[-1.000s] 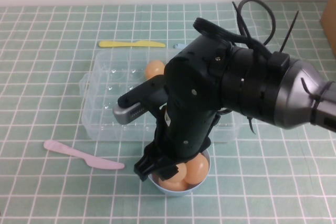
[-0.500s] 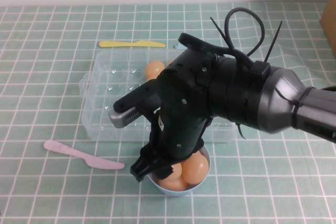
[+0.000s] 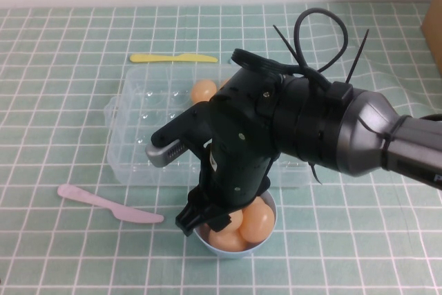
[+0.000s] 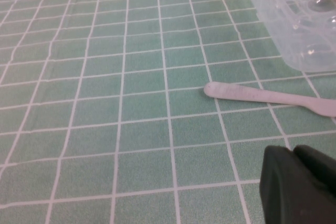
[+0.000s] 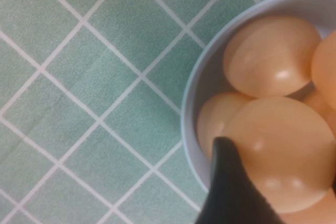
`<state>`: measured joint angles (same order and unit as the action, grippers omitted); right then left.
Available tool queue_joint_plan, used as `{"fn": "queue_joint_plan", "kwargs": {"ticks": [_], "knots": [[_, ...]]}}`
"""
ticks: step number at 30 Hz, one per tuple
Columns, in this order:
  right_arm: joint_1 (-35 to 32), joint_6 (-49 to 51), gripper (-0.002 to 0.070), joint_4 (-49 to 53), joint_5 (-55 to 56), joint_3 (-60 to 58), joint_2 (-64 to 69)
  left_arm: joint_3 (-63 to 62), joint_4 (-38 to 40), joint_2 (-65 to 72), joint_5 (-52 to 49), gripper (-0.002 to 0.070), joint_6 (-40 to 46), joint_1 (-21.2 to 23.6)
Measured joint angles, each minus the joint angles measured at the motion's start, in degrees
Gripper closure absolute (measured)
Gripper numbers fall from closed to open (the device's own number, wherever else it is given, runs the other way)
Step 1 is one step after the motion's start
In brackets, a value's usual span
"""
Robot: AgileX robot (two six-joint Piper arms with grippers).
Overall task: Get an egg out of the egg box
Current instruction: Place the egg in the bowl
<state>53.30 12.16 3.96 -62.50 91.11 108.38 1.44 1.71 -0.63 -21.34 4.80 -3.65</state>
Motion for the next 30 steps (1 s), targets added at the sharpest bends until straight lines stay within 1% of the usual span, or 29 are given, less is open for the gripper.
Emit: {"fn": "queue_joint_plan", "kwargs": {"ticks": [13, 30], "knots": [[0.0, 0.0, 0.0333, 0.5, 0.1, 0.0, 0.0, 0.0, 0.0, 0.0, 0.0, 0.0678, 0.0, 0.0], [0.0, 0.0, 0.03, 1.0, -0.7, 0.0, 0.0, 0.0, 0.0, 0.0, 0.0, 0.0678, 0.0, 0.0]]}}
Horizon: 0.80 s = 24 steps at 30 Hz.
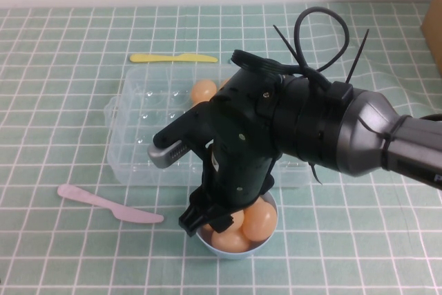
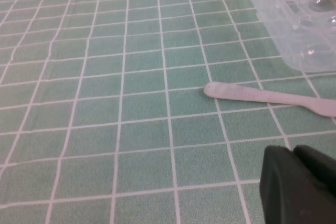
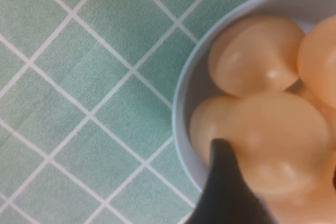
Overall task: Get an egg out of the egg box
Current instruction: Place the egg in the bowl
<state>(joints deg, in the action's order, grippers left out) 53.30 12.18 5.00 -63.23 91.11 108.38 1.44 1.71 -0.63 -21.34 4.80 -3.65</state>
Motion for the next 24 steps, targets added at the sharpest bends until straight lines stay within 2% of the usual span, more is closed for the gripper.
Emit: {"fn": "queue_joint_plan", "kwargs": {"ticks": [6, 20, 24], "knots": [[0.0, 0.0, 0.0265, 0.1, -0.3, 0.0, 0.0, 0.0, 0.0, 0.0, 0.0, 0.0678, 0.0, 0.0], [0.2, 0.0, 0.026, -0.7, -0.6, 0.0, -1.2, 0.0, 0.0, 0.0, 0.0, 0.0678, 0.0, 0.0], [1.9, 0.0, 0.0308, -0.9, -0.8, 0.0, -6.4, 0.0, 0.0, 0.0, 0.0, 0.0678, 0.0, 0.0]]}}
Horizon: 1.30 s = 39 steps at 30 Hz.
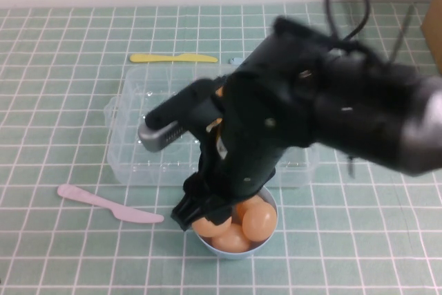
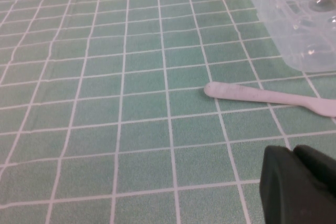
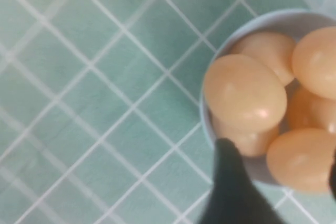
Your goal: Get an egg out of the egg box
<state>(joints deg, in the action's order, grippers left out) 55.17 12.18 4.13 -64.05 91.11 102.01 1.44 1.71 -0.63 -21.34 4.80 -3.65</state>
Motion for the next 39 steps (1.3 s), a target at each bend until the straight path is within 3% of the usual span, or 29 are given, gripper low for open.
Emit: {"fn": "queue_joint_plan", "kwargs": {"ticks": [7, 10, 16, 28, 33, 39], "knots": [[1.6, 0.0, 0.0607, -0.4, -6.0, 0.0, -9.0, 0.0, 0.0, 0.0, 0.0, 0.0678, 0.0, 0.0], [1.6, -0.1, 0.0668, -0.4, -6.7, -0.1, -11.0, 0.0, 0.0, 0.0, 0.0, 0.0678, 0.0, 0.0], [2.4, -1.2, 0.0688, -0.4, -6.7, -6.5, -18.7, 0.0, 0.0, 0.0, 0.0, 0.0678, 0.0, 0.0], [2.7, -1.3, 0.0692, -0.1, -6.6, -33.0, -41.2, 0.0, 0.0, 0.0, 0.0, 0.0678, 0.0, 0.0], [2.7, -0.8, 0.0692, 0.6, 5.2, -42.7, -48.6, 0.0, 0.0, 0.0, 0.0, 0.0678, 0.0, 0.0], [0.7, 8.3, 0.0692, 6.9, 23.8, -57.1, -55.7, 0.0, 0.0, 0.0, 0.0, 0.0678, 0.0, 0.0]]}}
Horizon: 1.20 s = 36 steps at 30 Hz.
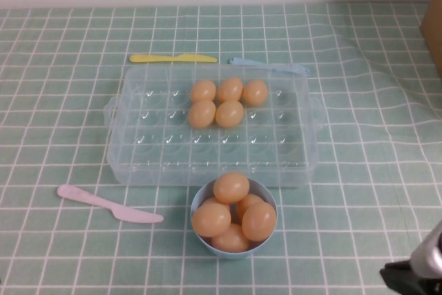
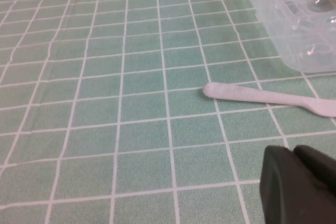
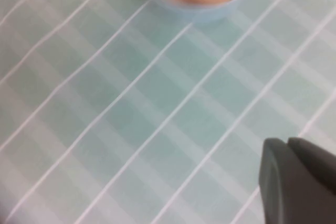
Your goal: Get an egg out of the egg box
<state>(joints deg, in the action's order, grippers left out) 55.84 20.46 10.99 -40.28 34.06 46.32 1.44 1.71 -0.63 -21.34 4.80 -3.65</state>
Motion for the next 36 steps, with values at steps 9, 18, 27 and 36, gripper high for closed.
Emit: {"fn": "queue_joint_plan", "kwargs": {"ticks": [9, 18, 27, 36], "knots": [[-27.1, 1.6, 0.0692, 2.6, 25.6, -19.1, -16.6, 0.0, -0.1, 0.0, 0.0, 0.0678, 0.0, 0.0], [-47.7, 1.9, 0.0693, 2.9, 34.8, -32.9, -34.9, 0.0, -0.2, 0.0, 0.0, 0.0678, 0.0, 0.0], [-52.7, 2.0, 0.0692, 3.0, 28.7, -35.5, -46.6, 0.0, -0.2, 0.0, 0.0, 0.0678, 0.0, 0.0], [-52.7, -4.3, 0.0692, -0.7, 27.0, -35.5, -46.8, 0.0, -0.2, 0.0, 0.0, 0.0678, 0.0, 0.0]]}}
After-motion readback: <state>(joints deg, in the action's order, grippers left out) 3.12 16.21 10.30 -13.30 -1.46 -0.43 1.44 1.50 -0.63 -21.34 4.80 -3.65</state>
